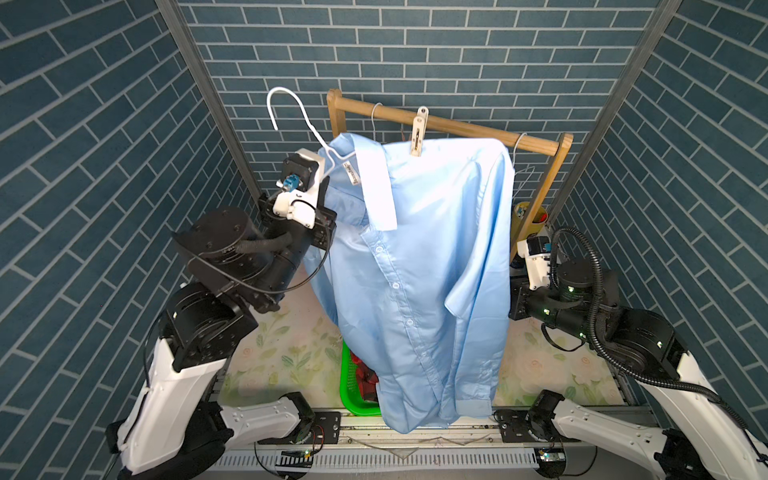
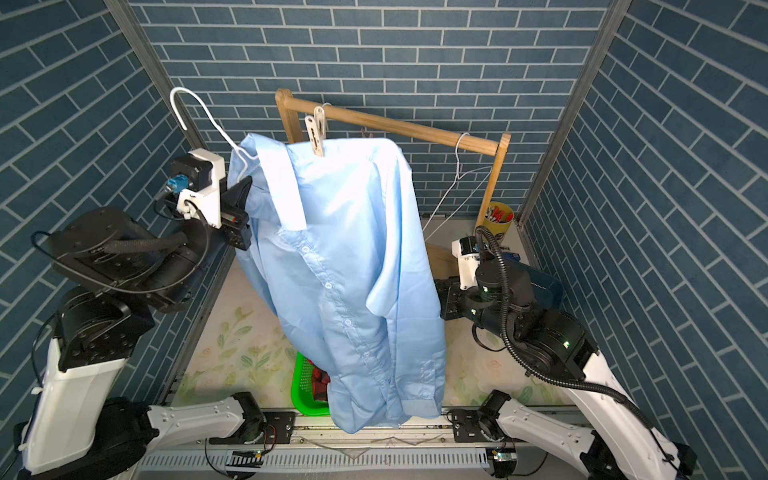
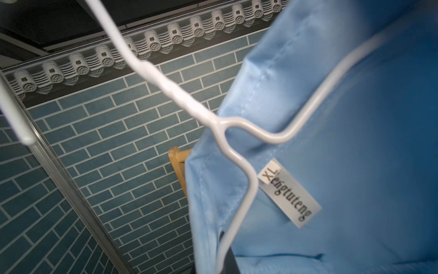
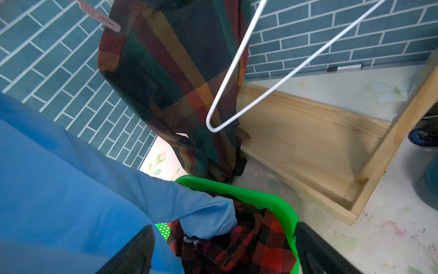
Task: Remove the clothespins securing long-sleeve shirts to the hanger
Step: Place the long-sleeve shirt at the bin.
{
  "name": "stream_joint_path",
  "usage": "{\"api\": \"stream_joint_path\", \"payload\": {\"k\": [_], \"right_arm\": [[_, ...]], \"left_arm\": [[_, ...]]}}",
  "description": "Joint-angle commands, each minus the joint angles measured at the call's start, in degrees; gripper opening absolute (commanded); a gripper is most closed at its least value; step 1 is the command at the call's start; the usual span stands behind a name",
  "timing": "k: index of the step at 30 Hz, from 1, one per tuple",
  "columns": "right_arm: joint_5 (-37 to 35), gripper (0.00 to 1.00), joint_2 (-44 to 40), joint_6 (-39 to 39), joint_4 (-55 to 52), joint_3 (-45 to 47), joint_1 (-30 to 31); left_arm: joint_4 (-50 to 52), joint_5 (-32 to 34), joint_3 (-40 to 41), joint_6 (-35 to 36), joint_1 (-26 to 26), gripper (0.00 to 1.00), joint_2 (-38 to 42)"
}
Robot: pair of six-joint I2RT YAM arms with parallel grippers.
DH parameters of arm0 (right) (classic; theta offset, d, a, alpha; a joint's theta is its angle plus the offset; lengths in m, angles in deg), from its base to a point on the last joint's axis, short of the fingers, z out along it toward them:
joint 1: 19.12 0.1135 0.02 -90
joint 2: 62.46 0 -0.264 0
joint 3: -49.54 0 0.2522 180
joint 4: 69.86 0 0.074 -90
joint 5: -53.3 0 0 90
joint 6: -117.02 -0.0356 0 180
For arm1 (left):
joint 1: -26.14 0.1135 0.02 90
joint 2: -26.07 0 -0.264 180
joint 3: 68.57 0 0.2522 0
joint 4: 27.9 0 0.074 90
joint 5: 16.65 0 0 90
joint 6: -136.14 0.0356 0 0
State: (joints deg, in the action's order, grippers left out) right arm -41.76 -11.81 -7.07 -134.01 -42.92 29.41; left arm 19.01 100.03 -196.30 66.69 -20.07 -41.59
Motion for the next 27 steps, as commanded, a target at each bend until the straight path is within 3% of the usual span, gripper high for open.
{"api": "stream_joint_path", "payload": {"k": [1, 14, 20, 23, 27], "right_arm": [[1.9, 0.92, -1.3, -1.2, 0.9, 2.0, 0.2], [1.9, 0.92, -1.9, -2.6, 0.0, 4.3, 0.2], [2.5, 0.92, -2.8, -4.0, 1.5, 7.7, 0.3], [-0.9, 0.92, -3.0, -4.3, -0.6, 8.1, 0.2], [-4.8, 0.94, -4.0, -3.5, -1.7, 7.4, 0.2]], "left_arm": [[-1.6, -4.5, -2.9, -2.5, 4.3, 0.0, -2.2], [-3.8, -9.0, -17.4, 2.7, 5.9, 0.0, -10.3], [-1.8, -10.8, -6.0, 1.1, 6.0, 0.0, -5.2], [-0.7, -13.6, 4.4, -2.1, 6.0, 0.0, 1.0], [7.2, -16.0, 10.9, -7.2, 6.0, 0.0, 7.0]]}}
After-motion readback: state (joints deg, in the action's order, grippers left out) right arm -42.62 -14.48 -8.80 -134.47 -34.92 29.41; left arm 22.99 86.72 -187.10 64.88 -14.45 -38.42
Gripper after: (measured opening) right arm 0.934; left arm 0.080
